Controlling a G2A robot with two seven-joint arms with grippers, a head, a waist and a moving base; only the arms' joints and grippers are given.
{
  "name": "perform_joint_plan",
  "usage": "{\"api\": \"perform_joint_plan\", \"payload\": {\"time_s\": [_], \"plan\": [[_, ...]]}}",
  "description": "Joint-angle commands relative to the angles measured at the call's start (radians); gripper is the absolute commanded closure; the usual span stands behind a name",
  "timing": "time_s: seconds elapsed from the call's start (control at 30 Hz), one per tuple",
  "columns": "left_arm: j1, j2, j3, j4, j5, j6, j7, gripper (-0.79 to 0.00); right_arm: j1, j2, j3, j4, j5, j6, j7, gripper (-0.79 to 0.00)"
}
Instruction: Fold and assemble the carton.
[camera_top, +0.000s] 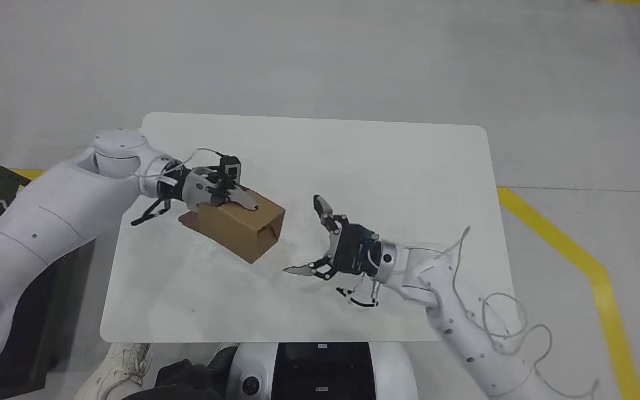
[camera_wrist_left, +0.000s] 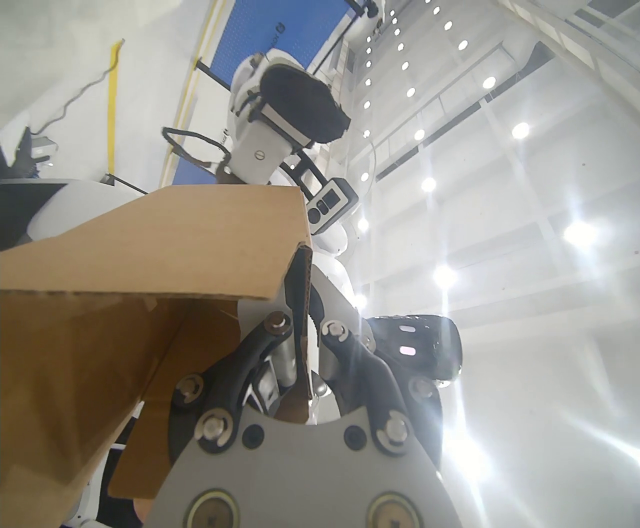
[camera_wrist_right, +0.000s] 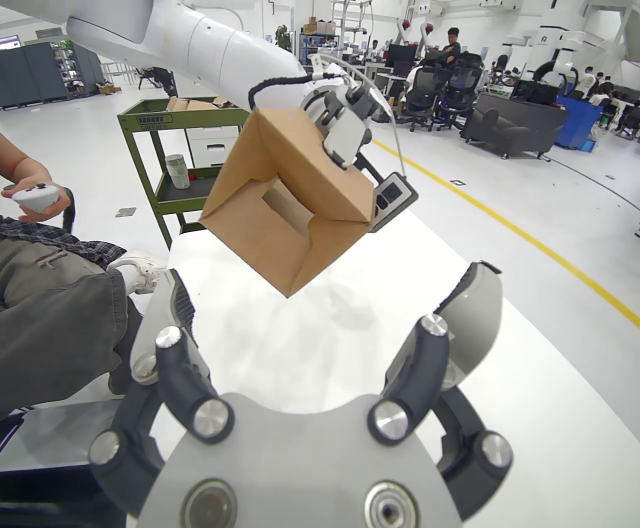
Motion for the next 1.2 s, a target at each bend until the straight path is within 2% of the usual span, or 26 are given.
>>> {"api": "perform_joint_plan", "payload": {"time_s": [0.0,0.17,0.4,0.63,0.9,1.03,1.17], "plan": [[-0.012,-0.001,-0.012,0.002,0.059,0.021,0.05,0.0,-0.006,0.005,0.022,-0.007,0.015,0.001,0.022,-0.785],[-0.023,0.004,-0.043,-0.086,0.182,0.083,0.282,0.0,-0.04,0.019,0.084,-0.053,0.046,-0.004,0.067,-0.785],[-0.018,0.023,-0.092,-0.331,0.328,0.217,0.627,0.0,-0.098,0.036,0.148,-0.14,0.069,0.02,0.164,-0.785],[-0.004,0.014,-0.093,-0.502,0.474,0.43,0.832,0.0,-0.138,0.05,0.191,-0.197,0.112,0.031,0.304,-0.785],[-0.013,-0.041,-0.061,-0.587,0.611,0.636,0.946,0.0,-0.177,0.064,0.242,-0.232,0.144,0.026,0.355,-0.785],[-0.019,-0.089,-0.039,-0.592,0.652,0.693,0.988,0.0,-0.189,0.069,0.261,-0.237,0.164,0.027,0.365,-0.785],[-0.022,-0.148,-0.014,-0.563,0.664,0.711,0.998,0.0,-0.202,0.074,0.281,-0.24,0.188,0.024,0.362,-0.785]]}}
